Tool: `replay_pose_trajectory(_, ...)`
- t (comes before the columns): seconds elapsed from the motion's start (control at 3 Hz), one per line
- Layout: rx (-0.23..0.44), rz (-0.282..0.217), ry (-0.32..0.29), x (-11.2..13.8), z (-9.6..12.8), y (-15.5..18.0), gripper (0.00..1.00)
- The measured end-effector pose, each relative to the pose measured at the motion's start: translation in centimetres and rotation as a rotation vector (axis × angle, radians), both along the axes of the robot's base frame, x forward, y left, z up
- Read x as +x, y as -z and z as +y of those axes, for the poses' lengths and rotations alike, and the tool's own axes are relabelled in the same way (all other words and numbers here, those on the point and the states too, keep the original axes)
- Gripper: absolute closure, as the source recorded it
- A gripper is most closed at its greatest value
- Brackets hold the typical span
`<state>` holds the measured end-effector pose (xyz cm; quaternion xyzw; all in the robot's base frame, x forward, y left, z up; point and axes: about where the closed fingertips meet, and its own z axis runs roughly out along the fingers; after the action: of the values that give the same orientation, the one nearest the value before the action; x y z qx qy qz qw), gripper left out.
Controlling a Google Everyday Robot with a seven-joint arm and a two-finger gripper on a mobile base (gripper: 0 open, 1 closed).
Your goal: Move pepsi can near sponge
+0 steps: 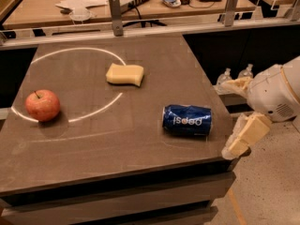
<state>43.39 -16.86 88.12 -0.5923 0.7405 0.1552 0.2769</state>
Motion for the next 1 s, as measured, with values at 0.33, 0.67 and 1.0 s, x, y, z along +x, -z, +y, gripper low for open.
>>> replay_pose_trajectory(0.33, 0.157, -0.002, 0.017, -0.5, 3.0, 1.3, 0.0)
replay_pose_trajectory(0.67, 0.216, -0.01, 0.022, -0.5, 4.1, 0.9, 0.0)
replay_pose_trajectory(1.0, 0.218, -0.031, 0.048, 1.5, 5.0, 1.9, 0.26)
